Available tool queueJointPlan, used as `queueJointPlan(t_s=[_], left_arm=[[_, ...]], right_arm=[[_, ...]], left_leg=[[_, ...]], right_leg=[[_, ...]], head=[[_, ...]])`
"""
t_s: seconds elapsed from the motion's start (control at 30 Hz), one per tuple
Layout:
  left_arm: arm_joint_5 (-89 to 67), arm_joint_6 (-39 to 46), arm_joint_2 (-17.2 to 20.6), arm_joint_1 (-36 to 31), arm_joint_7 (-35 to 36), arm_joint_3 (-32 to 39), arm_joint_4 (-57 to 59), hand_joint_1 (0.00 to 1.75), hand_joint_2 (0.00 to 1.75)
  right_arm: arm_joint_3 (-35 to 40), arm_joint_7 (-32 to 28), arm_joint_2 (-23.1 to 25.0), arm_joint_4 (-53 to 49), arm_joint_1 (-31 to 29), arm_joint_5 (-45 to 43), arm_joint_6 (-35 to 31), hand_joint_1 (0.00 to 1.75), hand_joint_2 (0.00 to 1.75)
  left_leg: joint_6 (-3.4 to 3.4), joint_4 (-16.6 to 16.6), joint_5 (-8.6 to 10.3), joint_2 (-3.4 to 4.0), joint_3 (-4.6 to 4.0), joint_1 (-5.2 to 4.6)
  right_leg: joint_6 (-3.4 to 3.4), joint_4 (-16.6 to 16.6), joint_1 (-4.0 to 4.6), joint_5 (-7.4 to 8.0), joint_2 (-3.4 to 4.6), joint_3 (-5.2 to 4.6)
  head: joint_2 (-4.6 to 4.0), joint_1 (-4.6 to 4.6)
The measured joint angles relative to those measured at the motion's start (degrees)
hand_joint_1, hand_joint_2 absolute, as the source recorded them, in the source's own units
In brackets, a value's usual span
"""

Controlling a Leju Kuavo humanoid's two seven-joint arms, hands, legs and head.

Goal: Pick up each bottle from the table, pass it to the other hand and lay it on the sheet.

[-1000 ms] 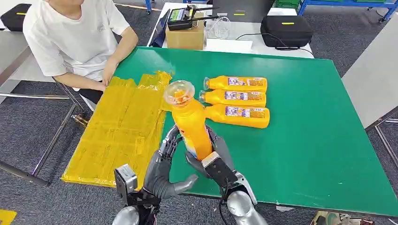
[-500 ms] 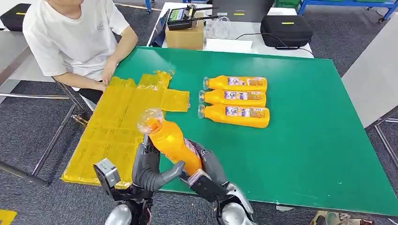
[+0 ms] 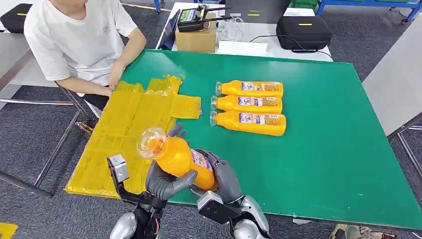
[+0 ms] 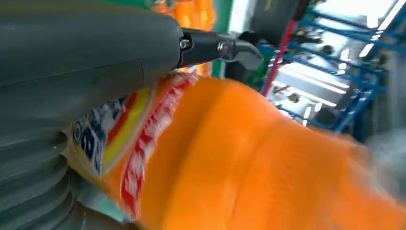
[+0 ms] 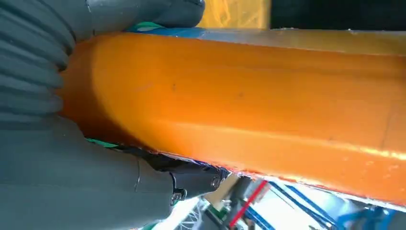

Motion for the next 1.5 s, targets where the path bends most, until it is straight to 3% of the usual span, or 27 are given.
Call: queueJointPlan(t_s=[0.23, 0.27, 0.3, 0.33, 0.37, 0.4, 0.5, 0.53, 0.93, 1.13, 1.23, 1.37, 1.5], left_arm=[[0.2, -0.1, 0.0, -1.0, 0.7, 0.2, 2.2, 0.00, 1.75], [0.6, -0.1, 0.0, -1.2, 1.0, 0.2, 2.6, 0.14, 1.75], [1.4, 0.0, -0.1, -1.4, 1.4, 0.3, 2.9, 1.75, 1.75], [2.2, 0.0, -0.2, -1.5, 1.7, 0.3, 3.1, 1.75, 1.75], [3.4, -0.2, -0.3, -1.6, 1.9, 0.4, 3.6, 1.75, 1.75], [4.3, -0.6, -0.3, -1.6, 1.9, 0.5, 4.0, 1.75, 1.75], [4.7, -1.3, -0.5, -1.6, 1.0, 1.1, 4.6, 1.75, 1.75], [4.7, -1.2, -0.5, -1.6, 0.6, 1.3, 4.7, 1.75, 1.75], [8.6, -3.7, -0.9, -2.2, -1.5, 4.7, 6.3, 1.75, 1.75], [-6.1, 3.7, -0.9, -4.9, -7.0, 7.9, 8.2, 1.75, 1.75], [-12.5, 6.2, -1.0, -6.8, -8.6, 10.2, 9.6, 1.75, 1.75], [-34.2, 16.0, -0.8, -8.4, -10.3, 12.1, 12.8, 1.75, 1.75], [-41.1, 17.5, -0.7, -9.1, -10.9, 13.4, 15.2, 1.75, 1.75]], right_arm=[[0.5, 0.0, -0.2, -0.1, 0.0, -1.0, 0.2, 1.71, 1.75], [0.5, 0.0, -0.2, -0.1, 0.0, -1.2, 0.4, 1.59, 1.75], [0.5, 0.0, -0.2, 0.0, 0.0, -1.5, 0.9, 1.29, 1.75], [0.6, 0.0, -0.2, 0.1, 0.0, -1.9, 1.4, 0.99, 1.75], [0.8, 0.0, -0.2, 0.3, -0.1, -2.2, 1.8, 0.56, 1.75], [0.9, 0.0, -0.2, 0.7, -0.2, -2.4, 2.0, 0.02, 1.75], [1.5, 0.0, -0.3, 1.8, -0.5, -3.2, 2.6, 0.00, 1.75], [1.8, -0.1, -0.3, 2.1, -0.5, -3.2, 2.8, 0.00, 0.00], [3.3, -0.2, 0.8, 3.6, -1.0, -5.1, 0.5, 0.00, 0.00], [3.1, -2.6, 0.8, 1.3, 0.0, -6.2, -4.5, 0.00, 0.00], [2.8, -3.2, 0.8, -0.1, 0.4, -6.8, -4.9, 0.00, 0.00], [1.9, -4.2, 0.7, -1.1, 1.0, -8.6, -5.0, 0.00, 0.00], [1.5, -4.4, 0.6, -1.7, 1.4, -8.9, -4.5, 0.00, 0.00]], left_leg=[[0.00, 0.0, 0.00, 0.00, 0.00, 0.00], [0.00, 0.0, 0.00, 0.00, -0.01, 0.00], [0.00, 0.0, 0.00, 0.00, -0.01, 0.00], [0.00, 0.0, 0.00, 0.00, -0.02, 0.00], [0.00, 0.0, 0.00, 0.00, -0.03, 0.00], [0.00, 0.0, 0.00, 0.00, -0.03, 0.00], [0.00, 0.0, 0.00, 0.00, -0.03, 0.00], [0.00, 0.0, 0.00, 0.00, -0.03, 0.00], [0.00, 0.0, 0.00, 0.00, -0.01, 0.00], [0.00, 0.0, 0.00, 0.00, 0.00, 0.01], [0.00, 0.0, 0.00, 0.02, 0.01, 0.01], [0.00, 0.0, 0.00, 0.00, 0.00, 0.00], [0.00, 0.0, 0.00, 0.01, 0.00, 0.00]], right_leg=[[0.00, 0.0, 0.00, 0.00, 0.00, 0.00], [0.00, 0.0, 0.00, 0.00, 0.00, 0.00], [0.00, 0.0, 0.00, 0.00, 0.00, 0.00], [0.00, 0.0, 0.00, 0.00, 0.00, 0.00], [0.00, 0.0, 0.00, 0.00, 0.00, 0.00], [0.00, 0.0, 0.00, 0.00, 0.00, 0.00], [0.00, 0.0, 0.00, 0.00, 0.00, 0.00], [0.00, 0.0, 0.00, 0.00, 0.00, 0.00], [0.00, 0.0, 0.00, 0.00, 0.00, 0.00], [0.00, 0.0, 0.01, 0.00, 0.00, -0.01], [0.00, 0.0, 0.01, 0.00, 0.01, -0.01], [0.00, 0.0, 0.00, 0.00, 0.01, 0.00], [0.00, 0.0, 0.00, 0.00, 0.01, -0.01]], head=[[0.00, -0.02], [0.00, -0.02], [0.00, -0.02], [0.00, 0.00], [0.00, -0.02], [0.00, 0.00], [0.00, -0.02], [0.00, -0.02], [0.00, -0.02], [0.00, -0.02], [0.00, -0.04], [0.00, 0.00], [0.00, 0.00]])
